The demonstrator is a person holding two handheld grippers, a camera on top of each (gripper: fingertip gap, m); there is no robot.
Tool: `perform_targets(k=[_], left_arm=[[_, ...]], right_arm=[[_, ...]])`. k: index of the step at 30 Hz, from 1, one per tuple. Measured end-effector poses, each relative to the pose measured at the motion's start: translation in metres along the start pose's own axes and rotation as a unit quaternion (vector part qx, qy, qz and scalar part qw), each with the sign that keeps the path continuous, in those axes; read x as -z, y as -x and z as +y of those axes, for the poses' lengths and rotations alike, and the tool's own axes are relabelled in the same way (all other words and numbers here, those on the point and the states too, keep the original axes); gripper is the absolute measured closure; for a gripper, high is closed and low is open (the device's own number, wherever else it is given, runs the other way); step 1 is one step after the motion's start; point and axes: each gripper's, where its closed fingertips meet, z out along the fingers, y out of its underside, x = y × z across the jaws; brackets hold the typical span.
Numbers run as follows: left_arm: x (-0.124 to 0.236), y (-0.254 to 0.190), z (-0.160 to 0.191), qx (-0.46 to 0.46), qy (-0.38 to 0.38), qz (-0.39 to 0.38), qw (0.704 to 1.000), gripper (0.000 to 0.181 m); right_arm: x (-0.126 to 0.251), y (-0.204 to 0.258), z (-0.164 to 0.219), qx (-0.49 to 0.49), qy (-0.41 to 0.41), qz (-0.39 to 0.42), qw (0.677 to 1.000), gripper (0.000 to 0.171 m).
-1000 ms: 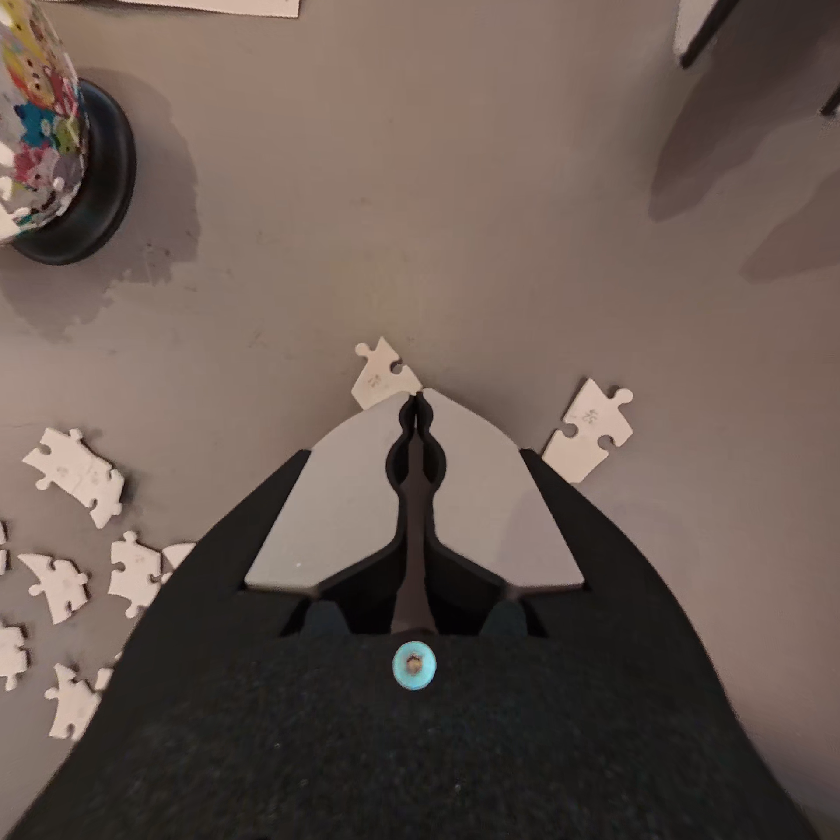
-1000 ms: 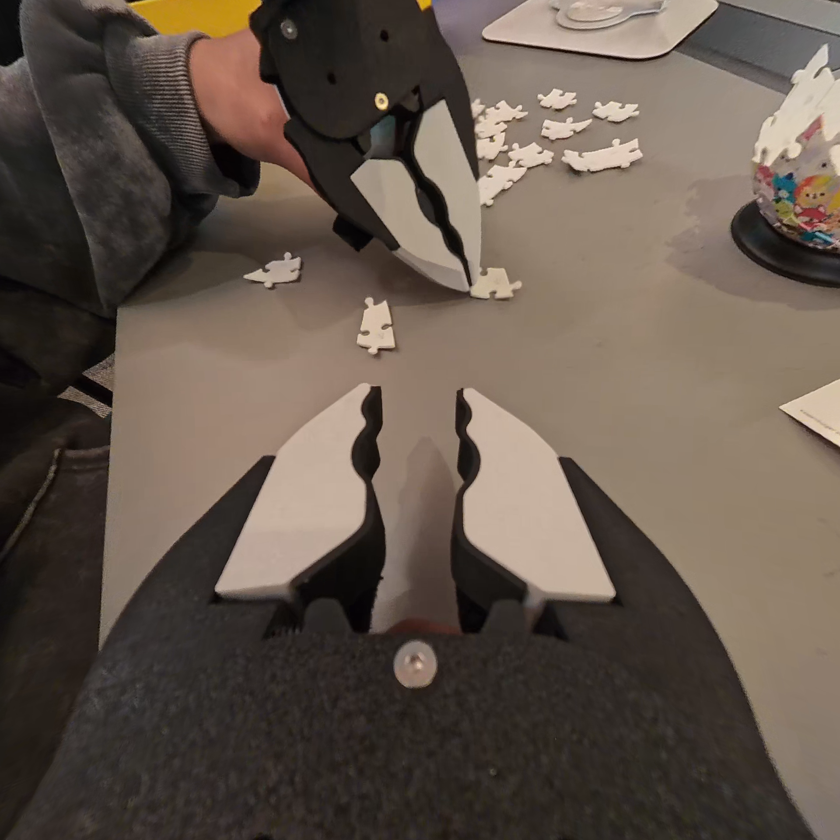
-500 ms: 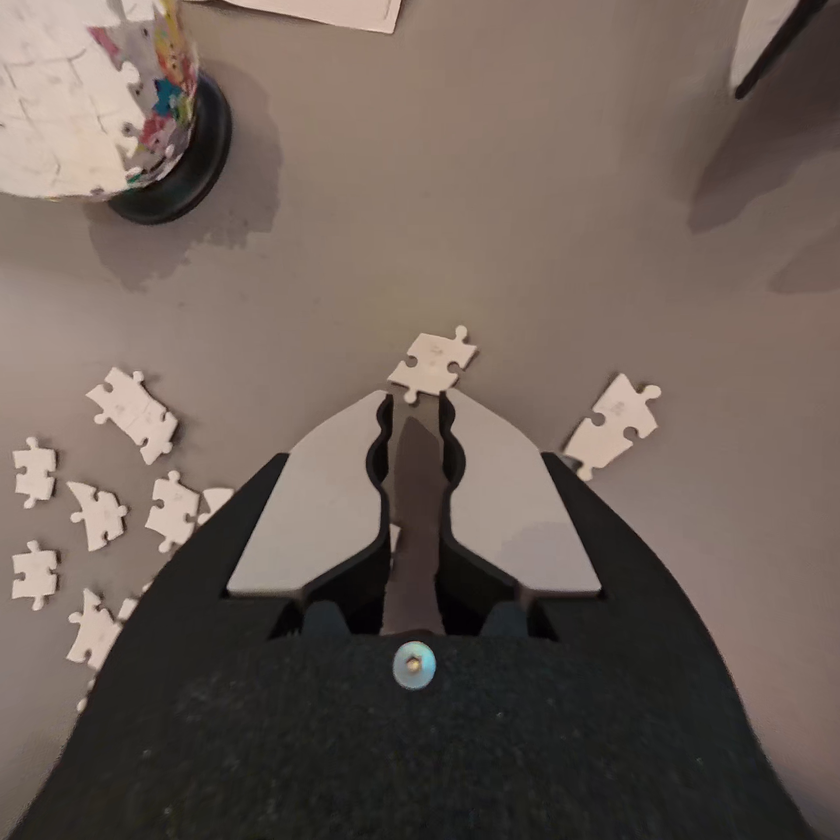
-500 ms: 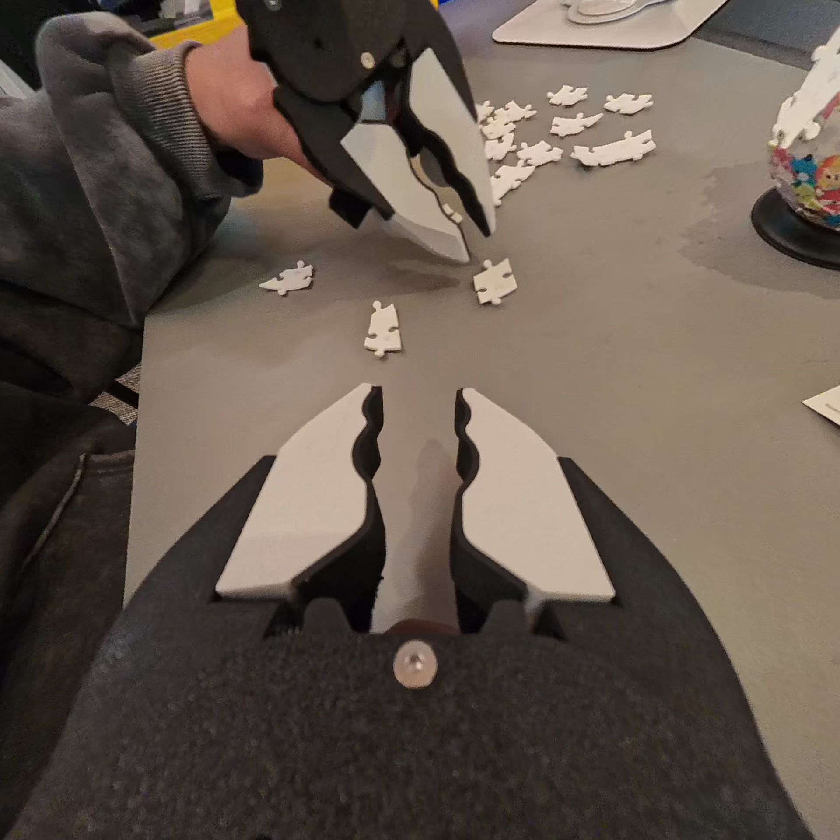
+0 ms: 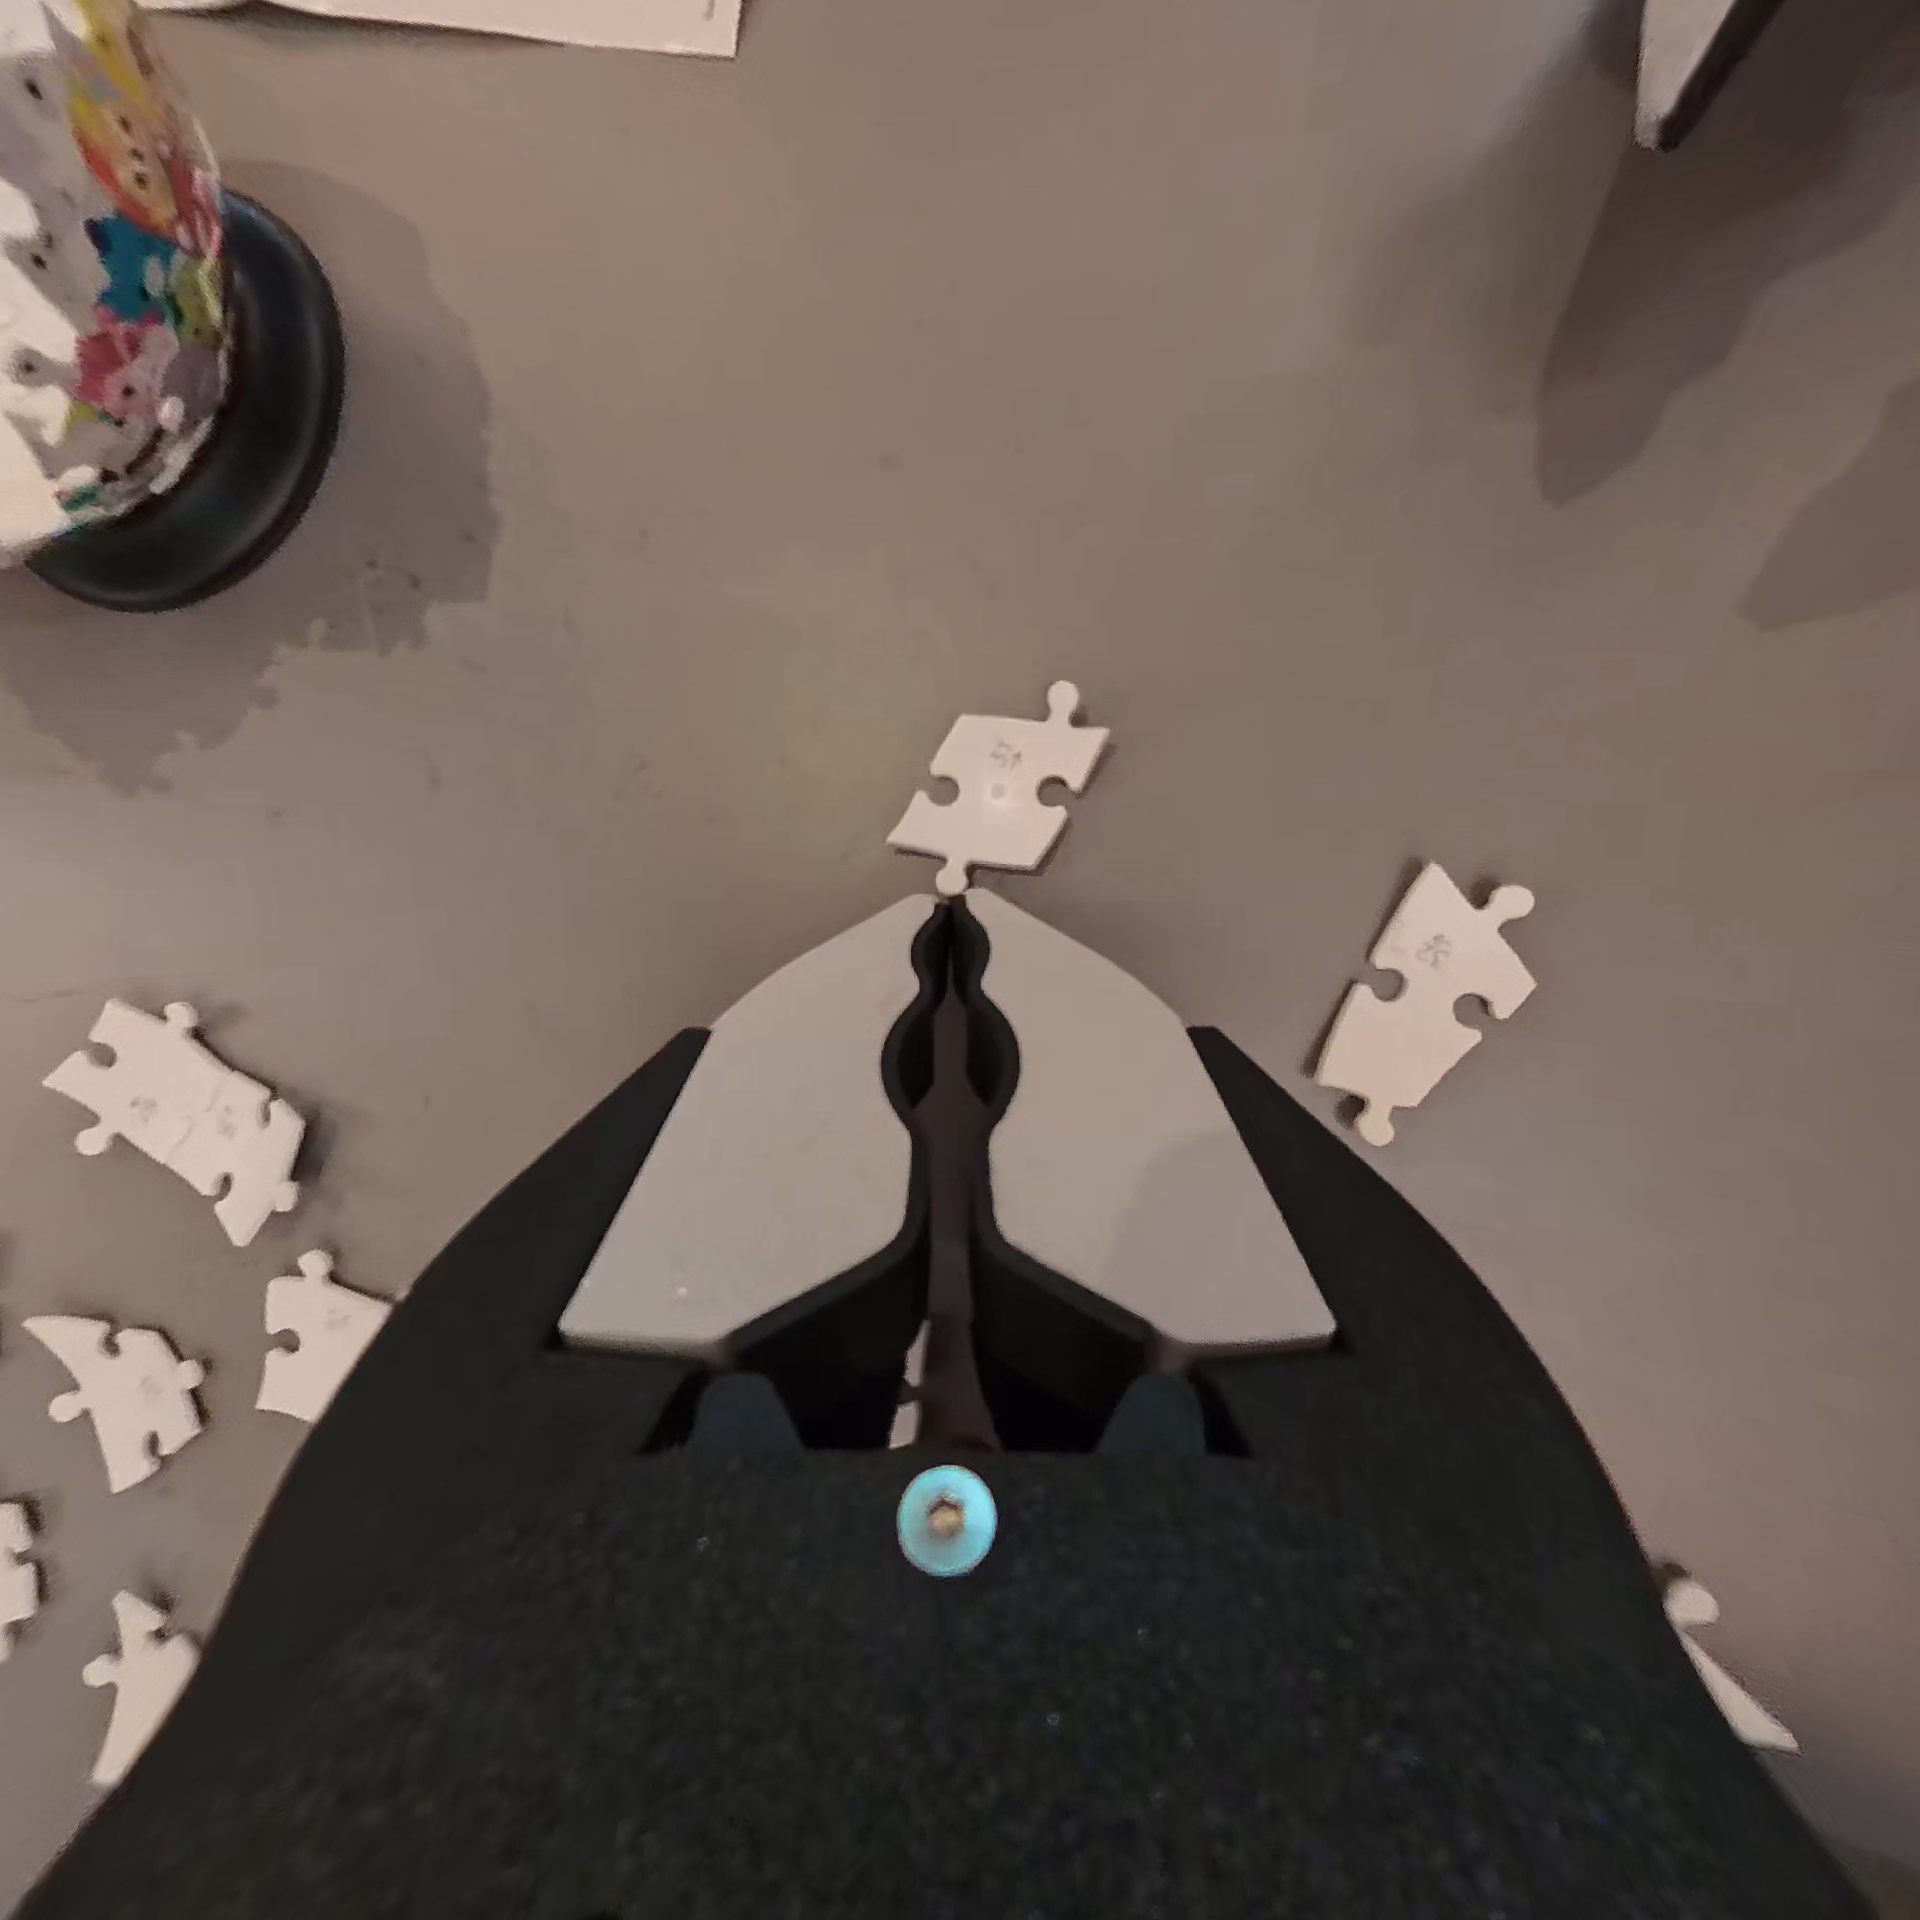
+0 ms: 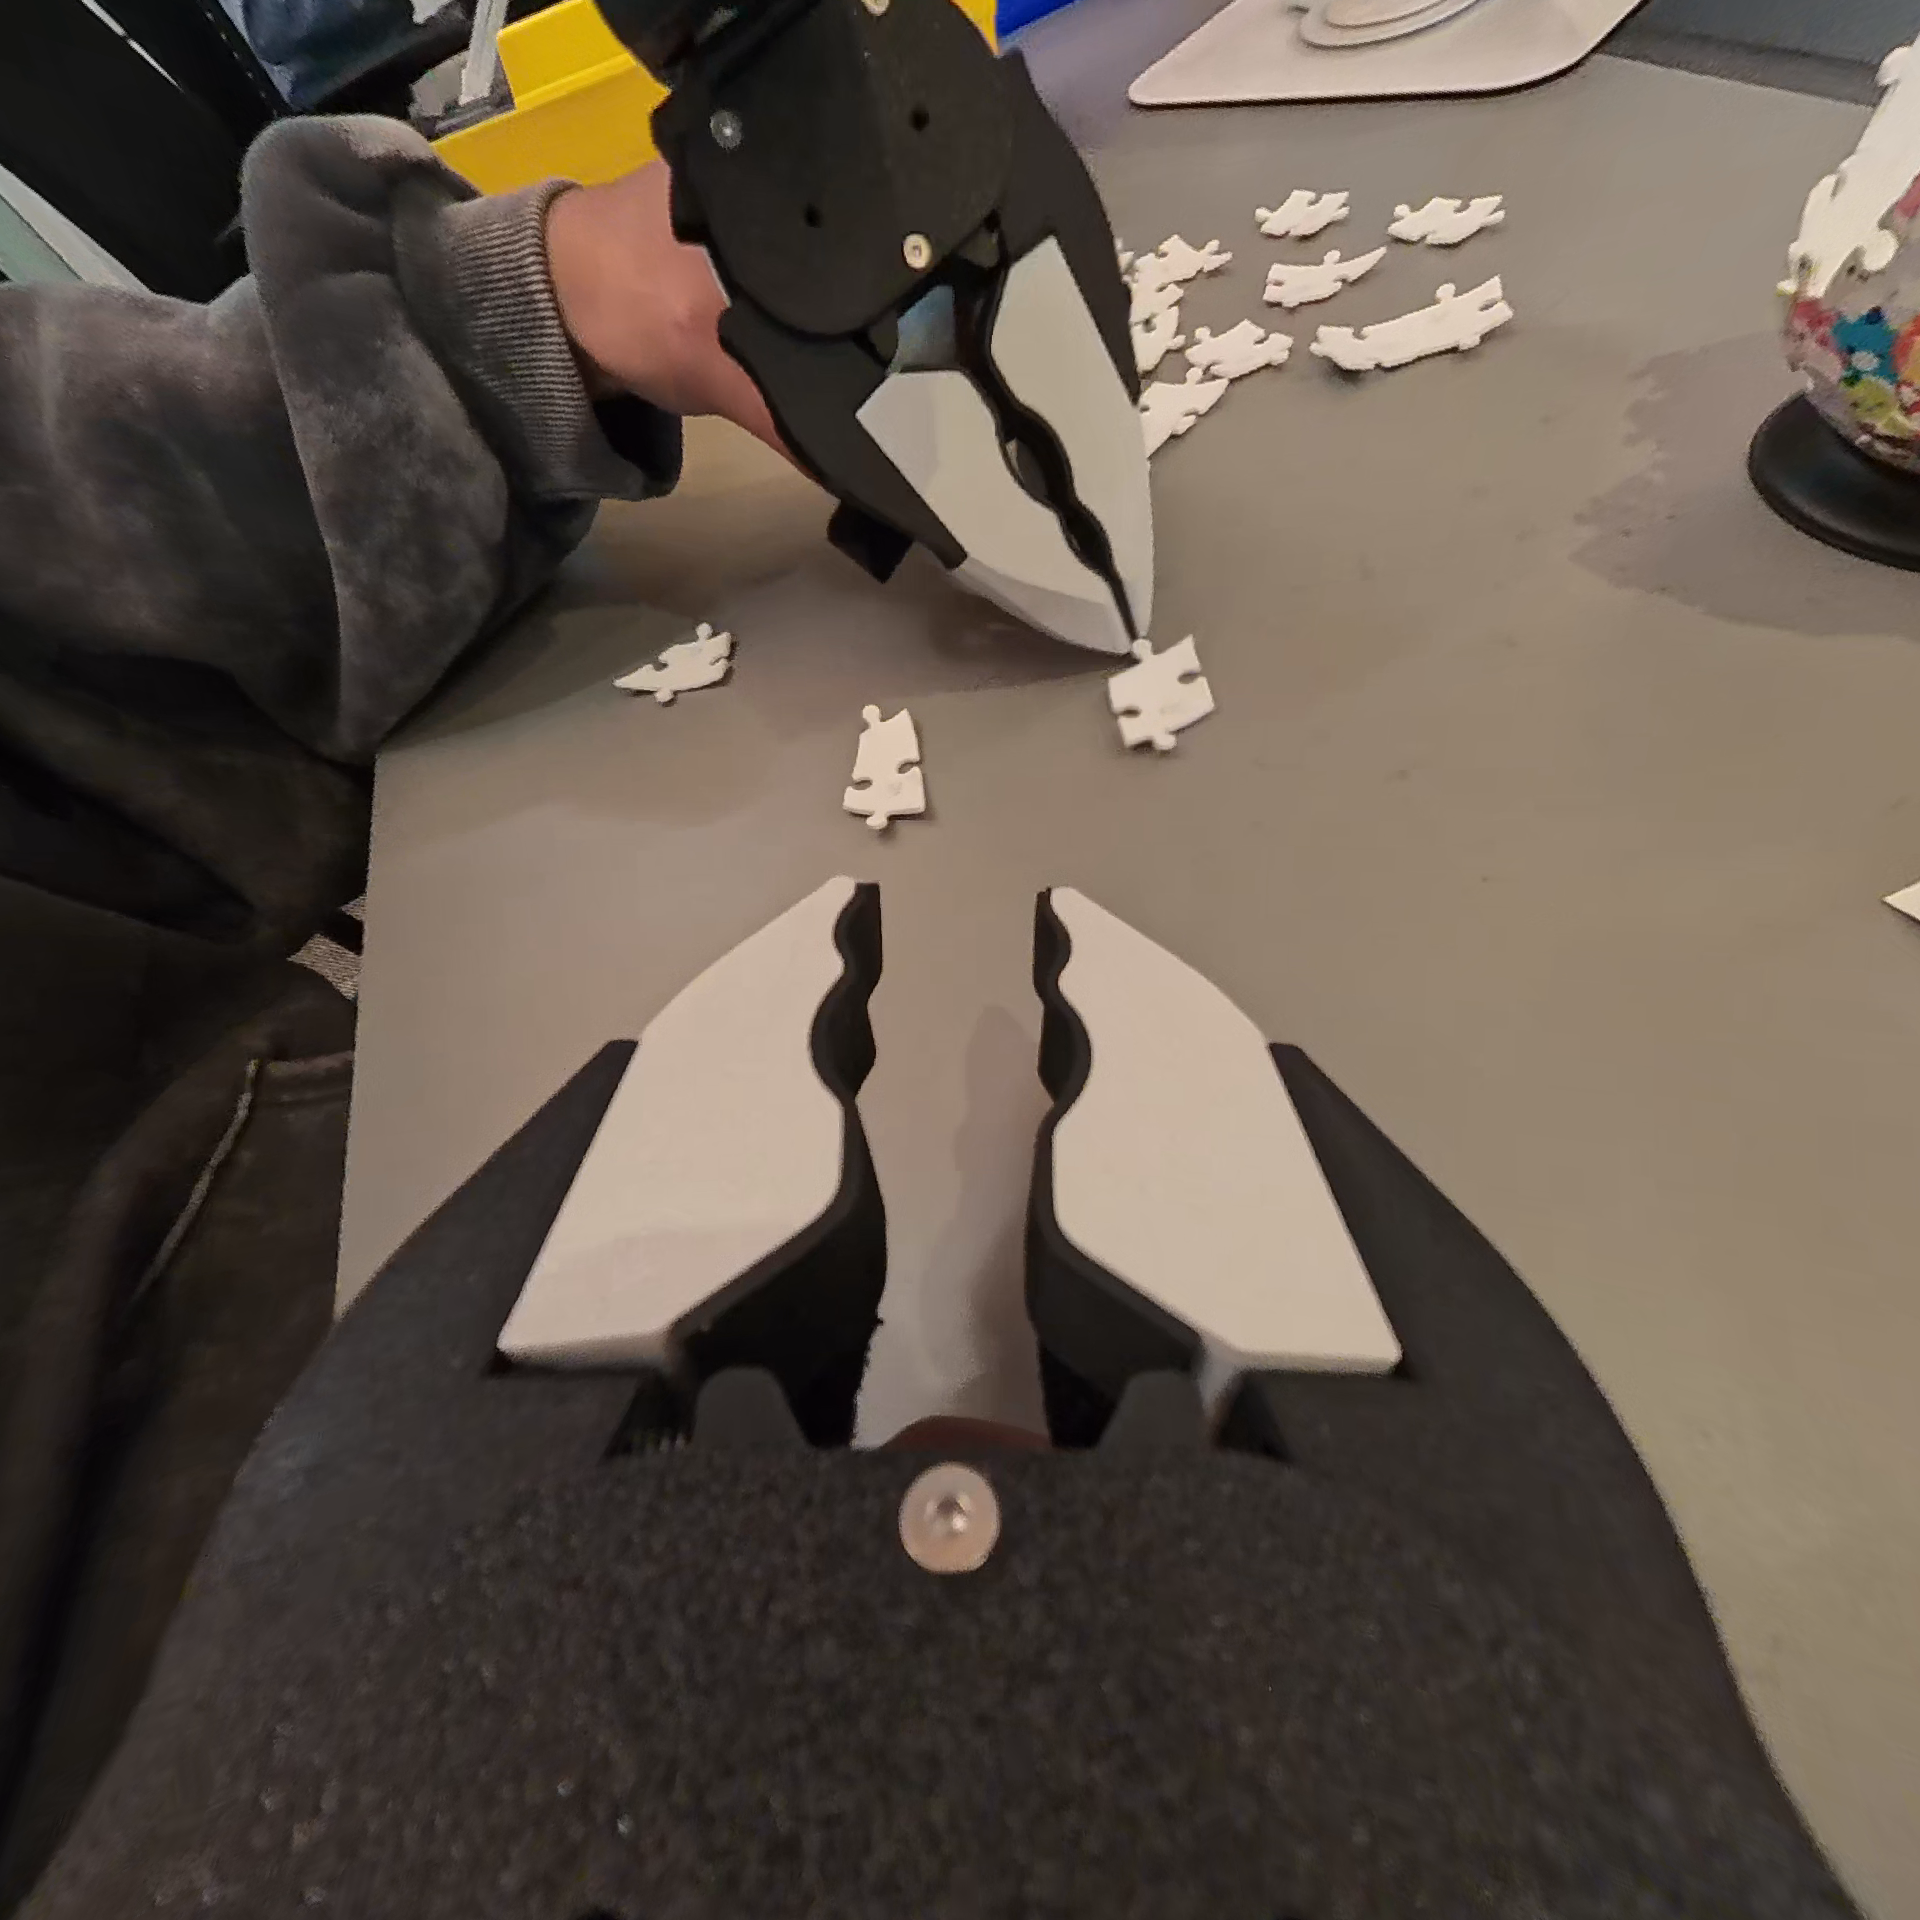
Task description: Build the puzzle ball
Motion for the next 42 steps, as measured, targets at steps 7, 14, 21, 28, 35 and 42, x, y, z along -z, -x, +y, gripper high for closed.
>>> perform_targets(k=[7, 14, 21, 28, 35, 42], left_arm=[[-0.002, 0.000, -0.004, -0.004, -0.007, 0.013, 1.000, 0.163], [-0.005, -0.003, -0.009, -0.017, -0.012, 0.036, 0.999, 0.165], [-0.005, -0.006, -0.009, -0.029, -0.008, 0.033, 0.999, 0.176], [0.029, -0.023, -0.046, -0.094, -0.063, -0.002, 0.994, 0.177], [0.061, -0.074, -0.098, -0.251, -0.082, -0.045, 0.963, 0.176], [0.063, -0.081, -0.093, -0.302, -0.034, -0.073, 0.950, 0.176]], right_arm=[[-0.003, 0.004, 0.001, 0.003, 0.006, -0.009, 1.000, 0.143], [-0.004, 0.005, 0.002, -0.001, 0.011, -0.019, 1.000, 0.143], [-0.002, 0.002, 0.001, -0.016, 0.005, -0.020, 1.000, 0.144], [0.007, -0.011, -0.013, -0.097, -0.028, -0.029, 0.994, 0.144], [0.010, 0.014, -0.039, -0.228, -0.073, -0.166, 0.957, 0.145], [0.019, 0.018, -0.033, -0.243, -0.068, -0.189, 0.949, 0.162]])
